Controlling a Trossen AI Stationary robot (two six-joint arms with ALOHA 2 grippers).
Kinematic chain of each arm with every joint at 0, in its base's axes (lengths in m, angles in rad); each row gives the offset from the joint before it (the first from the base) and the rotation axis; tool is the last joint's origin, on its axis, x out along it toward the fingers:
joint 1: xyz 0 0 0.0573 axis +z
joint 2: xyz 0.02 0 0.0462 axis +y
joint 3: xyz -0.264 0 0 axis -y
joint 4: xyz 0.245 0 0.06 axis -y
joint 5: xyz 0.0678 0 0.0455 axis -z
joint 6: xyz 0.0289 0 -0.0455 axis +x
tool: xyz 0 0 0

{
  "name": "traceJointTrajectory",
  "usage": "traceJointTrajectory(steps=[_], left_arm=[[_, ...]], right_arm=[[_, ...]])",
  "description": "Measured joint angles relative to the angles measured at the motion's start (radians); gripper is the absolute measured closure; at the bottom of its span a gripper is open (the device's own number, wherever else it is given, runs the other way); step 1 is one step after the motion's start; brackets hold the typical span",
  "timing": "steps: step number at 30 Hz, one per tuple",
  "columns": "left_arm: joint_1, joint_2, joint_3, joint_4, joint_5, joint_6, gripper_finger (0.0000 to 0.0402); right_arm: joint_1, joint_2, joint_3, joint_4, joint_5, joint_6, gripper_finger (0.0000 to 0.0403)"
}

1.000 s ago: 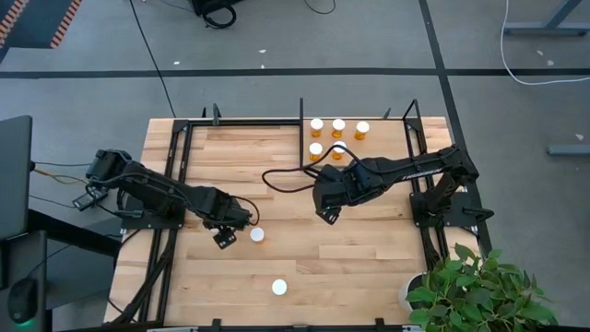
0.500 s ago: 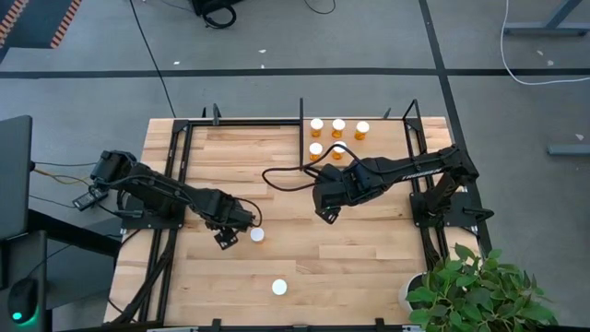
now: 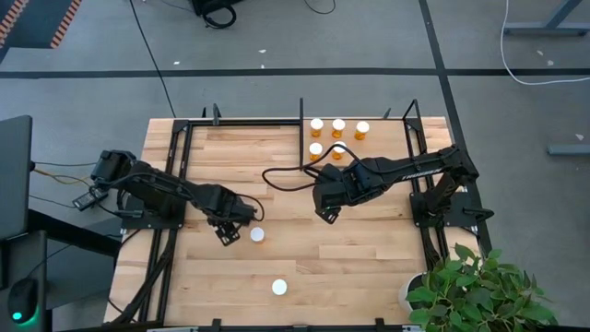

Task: Pick and place medicine bottles onto shelf by color
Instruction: Put the orange pill bottle on the shelf

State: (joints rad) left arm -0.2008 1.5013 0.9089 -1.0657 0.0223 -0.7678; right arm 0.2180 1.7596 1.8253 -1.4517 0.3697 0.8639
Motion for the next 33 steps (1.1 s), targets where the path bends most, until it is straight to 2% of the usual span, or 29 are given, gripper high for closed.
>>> traceJointTrajectory(steps=[6,12,15,19,24,33], left_arm=[[0.078,0.0,0.022,0.001,0.002,0.084,0.0169],[0.166,0.005,0.128,0.062,0.004,0.226,0.0182],[0.217,0.047,0.206,0.072,-0.002,0.304,0.0186],[0.269,0.157,0.354,0.048,-0.011,0.42,0.0177],[0.297,0.347,0.614,-0.039,-0.02,0.546,0.0175],[0.299,0.642,1.081,-0.123,-0.029,0.634,0.0174]], right_arm=[[0.001,-0.004,0.0,-0.064,-0.029,0.034,0.0105],[0.007,-0.057,-0.001,-0.11,-0.042,0.082,0.0105],[0.014,-0.099,-0.001,-0.12,-0.033,0.12,0.0105],[0.014,-0.175,-0.001,-0.12,-0.02,0.179,0.0105],[0.014,-0.263,-0.001,-0.12,-0.019,0.245,0.0105],[-0.007,-0.348,-0.001,-0.12,0.027,0.277,0.0105]])
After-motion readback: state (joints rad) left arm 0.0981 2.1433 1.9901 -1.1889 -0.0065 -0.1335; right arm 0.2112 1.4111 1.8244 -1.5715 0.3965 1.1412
